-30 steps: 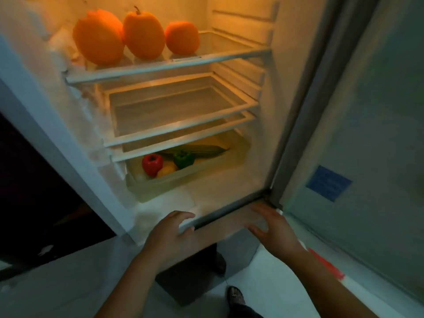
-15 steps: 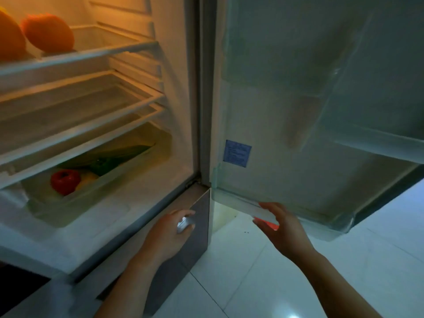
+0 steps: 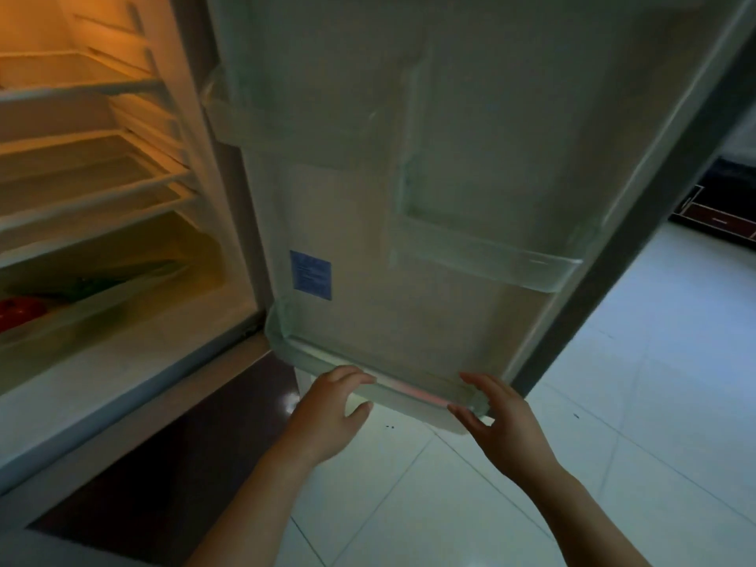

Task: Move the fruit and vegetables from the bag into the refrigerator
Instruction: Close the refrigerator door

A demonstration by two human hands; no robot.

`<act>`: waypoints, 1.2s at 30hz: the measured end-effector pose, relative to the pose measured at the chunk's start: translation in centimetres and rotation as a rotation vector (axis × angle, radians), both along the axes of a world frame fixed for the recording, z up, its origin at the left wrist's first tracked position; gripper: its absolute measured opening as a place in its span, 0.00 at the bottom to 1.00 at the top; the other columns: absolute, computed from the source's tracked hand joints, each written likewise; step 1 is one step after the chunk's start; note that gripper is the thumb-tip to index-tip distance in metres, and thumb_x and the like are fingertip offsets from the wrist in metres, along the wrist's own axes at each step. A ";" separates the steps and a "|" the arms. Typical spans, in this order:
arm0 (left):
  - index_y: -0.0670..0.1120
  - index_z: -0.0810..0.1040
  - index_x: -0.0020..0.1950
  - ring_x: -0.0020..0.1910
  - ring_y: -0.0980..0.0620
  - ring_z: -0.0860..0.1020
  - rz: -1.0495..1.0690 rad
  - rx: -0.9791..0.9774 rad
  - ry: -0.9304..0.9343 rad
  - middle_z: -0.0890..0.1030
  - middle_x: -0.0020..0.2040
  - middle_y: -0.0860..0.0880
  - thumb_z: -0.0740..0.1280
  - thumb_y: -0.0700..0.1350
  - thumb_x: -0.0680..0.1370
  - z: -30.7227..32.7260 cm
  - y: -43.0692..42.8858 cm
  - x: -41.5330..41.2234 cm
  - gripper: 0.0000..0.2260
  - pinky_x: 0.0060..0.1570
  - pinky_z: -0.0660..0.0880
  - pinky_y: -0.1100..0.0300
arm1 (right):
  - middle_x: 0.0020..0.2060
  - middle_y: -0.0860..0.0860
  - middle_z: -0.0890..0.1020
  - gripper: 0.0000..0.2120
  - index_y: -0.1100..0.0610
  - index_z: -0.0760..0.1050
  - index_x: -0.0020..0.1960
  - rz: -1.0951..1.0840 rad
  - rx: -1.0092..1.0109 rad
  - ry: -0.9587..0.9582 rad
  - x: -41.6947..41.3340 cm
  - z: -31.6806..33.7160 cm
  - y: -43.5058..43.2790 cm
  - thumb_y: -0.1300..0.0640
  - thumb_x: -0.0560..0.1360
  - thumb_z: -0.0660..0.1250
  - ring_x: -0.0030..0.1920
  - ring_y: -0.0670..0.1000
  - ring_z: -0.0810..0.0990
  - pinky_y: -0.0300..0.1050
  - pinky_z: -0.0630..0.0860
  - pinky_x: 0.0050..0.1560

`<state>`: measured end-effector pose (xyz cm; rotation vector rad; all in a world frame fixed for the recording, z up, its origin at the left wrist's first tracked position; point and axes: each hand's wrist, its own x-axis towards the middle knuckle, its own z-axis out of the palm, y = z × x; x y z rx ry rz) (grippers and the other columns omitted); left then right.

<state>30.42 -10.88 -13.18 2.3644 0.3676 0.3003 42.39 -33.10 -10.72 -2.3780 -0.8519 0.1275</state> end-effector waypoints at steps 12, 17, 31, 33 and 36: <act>0.52 0.54 0.76 0.76 0.52 0.45 0.089 0.244 0.341 0.52 0.77 0.53 0.63 0.49 0.76 -4.6 -13.9 6.1 0.30 0.73 0.53 0.58 | 0.66 0.46 0.72 0.26 0.46 0.68 0.67 0.152 -0.021 0.040 9.9 -0.2 -12.1 0.39 0.72 0.63 0.63 0.48 0.73 0.48 0.73 0.64; 0.51 0.60 0.72 0.76 0.53 0.48 0.217 0.207 0.299 0.56 0.76 0.52 0.64 0.47 0.76 -4.2 -14.9 5.3 0.26 0.73 0.52 0.60 | 0.64 0.44 0.73 0.24 0.45 0.69 0.66 0.225 0.059 0.046 11.3 0.4 -12.6 0.40 0.72 0.64 0.58 0.41 0.71 0.42 0.72 0.61; 0.50 0.58 0.75 0.76 0.52 0.49 0.528 -0.028 0.358 0.53 0.77 0.52 0.64 0.51 0.77 -2.3 -17.6 -3.2 0.29 0.72 0.50 0.60 | 0.53 0.36 0.75 0.20 0.39 0.71 0.53 0.455 0.415 0.159 8.8 3.6 -13.7 0.33 0.66 0.64 0.55 0.38 0.75 0.32 0.73 0.51; 0.50 0.60 0.74 0.74 0.56 0.53 0.579 -0.065 0.263 0.57 0.75 0.54 0.65 0.51 0.77 -1.0 -18.5 -3.9 0.27 0.71 0.52 0.63 | 0.56 0.33 0.73 0.26 0.40 0.70 0.60 0.504 0.400 0.207 8.2 3.9 -13.2 0.33 0.64 0.65 0.57 0.35 0.74 0.31 0.71 0.53; 0.53 0.61 0.73 0.68 0.64 0.58 0.632 -0.149 0.095 0.59 0.68 0.62 0.64 0.50 0.77 2.1 -20.1 -4.4 0.25 0.66 0.56 0.66 | 0.62 0.35 0.71 0.33 0.41 0.65 0.69 0.633 0.370 0.239 6.7 3.9 -11.8 0.35 0.66 0.66 0.62 0.35 0.71 0.28 0.70 0.56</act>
